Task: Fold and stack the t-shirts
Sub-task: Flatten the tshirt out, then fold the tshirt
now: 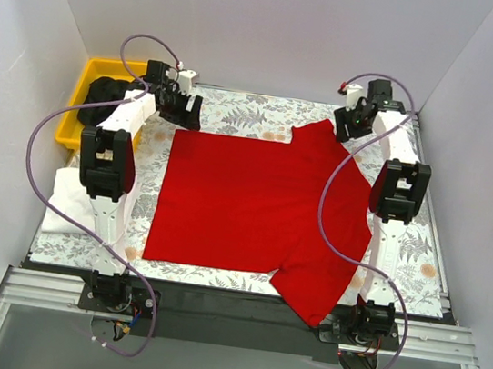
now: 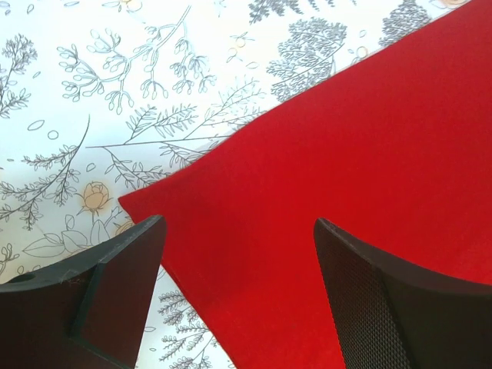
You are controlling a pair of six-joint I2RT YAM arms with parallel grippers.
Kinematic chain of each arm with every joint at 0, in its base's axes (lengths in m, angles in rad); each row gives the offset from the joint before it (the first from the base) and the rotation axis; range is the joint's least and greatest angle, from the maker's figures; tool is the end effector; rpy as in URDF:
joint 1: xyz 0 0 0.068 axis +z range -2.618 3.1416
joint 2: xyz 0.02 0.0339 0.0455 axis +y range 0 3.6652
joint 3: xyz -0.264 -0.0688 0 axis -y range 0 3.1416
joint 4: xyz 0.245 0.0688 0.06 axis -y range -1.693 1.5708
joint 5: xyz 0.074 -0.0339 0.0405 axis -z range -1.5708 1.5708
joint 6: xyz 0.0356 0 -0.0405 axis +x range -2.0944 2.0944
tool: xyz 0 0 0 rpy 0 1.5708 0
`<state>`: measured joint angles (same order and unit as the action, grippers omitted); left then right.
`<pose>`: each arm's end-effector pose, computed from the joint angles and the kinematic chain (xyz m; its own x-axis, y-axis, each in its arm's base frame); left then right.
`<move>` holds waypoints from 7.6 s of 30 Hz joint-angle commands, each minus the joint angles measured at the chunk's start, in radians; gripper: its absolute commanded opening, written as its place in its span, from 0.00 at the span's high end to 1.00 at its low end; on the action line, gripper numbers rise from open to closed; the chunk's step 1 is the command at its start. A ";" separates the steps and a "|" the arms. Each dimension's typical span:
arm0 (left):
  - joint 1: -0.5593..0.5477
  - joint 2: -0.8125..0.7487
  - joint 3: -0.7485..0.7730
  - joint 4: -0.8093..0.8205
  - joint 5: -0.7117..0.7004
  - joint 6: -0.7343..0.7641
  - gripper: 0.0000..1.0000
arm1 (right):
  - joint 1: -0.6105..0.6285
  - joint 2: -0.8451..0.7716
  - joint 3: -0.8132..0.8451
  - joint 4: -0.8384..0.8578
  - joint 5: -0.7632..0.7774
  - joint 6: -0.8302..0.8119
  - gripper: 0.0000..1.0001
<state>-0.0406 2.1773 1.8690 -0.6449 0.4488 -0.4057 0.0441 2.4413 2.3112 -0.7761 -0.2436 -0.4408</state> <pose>0.4825 -0.0351 0.2268 -0.8620 -0.3209 -0.3925 -0.0572 0.8308 -0.5536 0.5386 0.0324 0.2259 -0.6296 -0.4423 -0.6388 -0.5086 0.8561 -0.0914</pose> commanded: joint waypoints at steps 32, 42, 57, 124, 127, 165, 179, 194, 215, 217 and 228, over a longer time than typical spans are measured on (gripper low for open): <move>0.028 0.134 0.134 0.051 -0.070 0.048 0.32 | 0.051 0.101 -0.089 0.155 0.041 0.116 0.81; 0.094 0.159 0.174 0.030 0.218 0.330 0.59 | 0.050 0.074 -0.087 0.158 0.044 0.105 0.99; 0.099 0.262 0.219 -0.042 0.243 0.435 0.58 | 0.051 0.059 -0.087 0.159 0.056 0.086 0.99; 0.139 -0.419 -0.625 0.245 0.335 0.901 1.00 | 0.008 -0.614 -0.777 0.178 -0.109 0.001 0.99; 0.139 -0.424 -0.645 0.243 0.326 0.913 1.00 | 0.010 -0.642 -0.823 0.176 -0.111 -0.001 0.99; 0.136 -0.518 -0.720 0.054 0.300 1.004 1.00 | 0.007 -0.683 -0.946 0.170 -0.020 -0.084 0.99; 0.125 -0.459 -0.780 0.051 0.260 1.045 1.00 | 0.008 -0.616 -0.998 0.170 -0.017 -0.101 0.99; 0.125 -0.430 -0.766 0.010 0.222 1.065 0.81 | 0.022 -0.611 -0.983 0.117 -0.052 -0.125 0.95; -0.424 -0.113 -0.114 0.275 0.271 -0.187 0.51 | -0.132 -0.473 -0.675 -0.106 -0.262 0.059 0.65; -0.484 -0.004 -0.027 0.295 0.211 -0.243 0.50 | -0.131 -0.447 -0.656 -0.103 -0.264 0.100 0.64; -0.548 0.283 0.252 0.404 0.119 -0.466 0.46 | -0.131 -0.288 -0.538 -0.098 -0.207 0.203 0.59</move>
<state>-0.5964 2.4676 2.0487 -0.3000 0.6071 -0.7769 -0.0849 2.1288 1.7142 -0.8658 -0.4519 -0.2893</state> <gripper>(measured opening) 0.534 0.405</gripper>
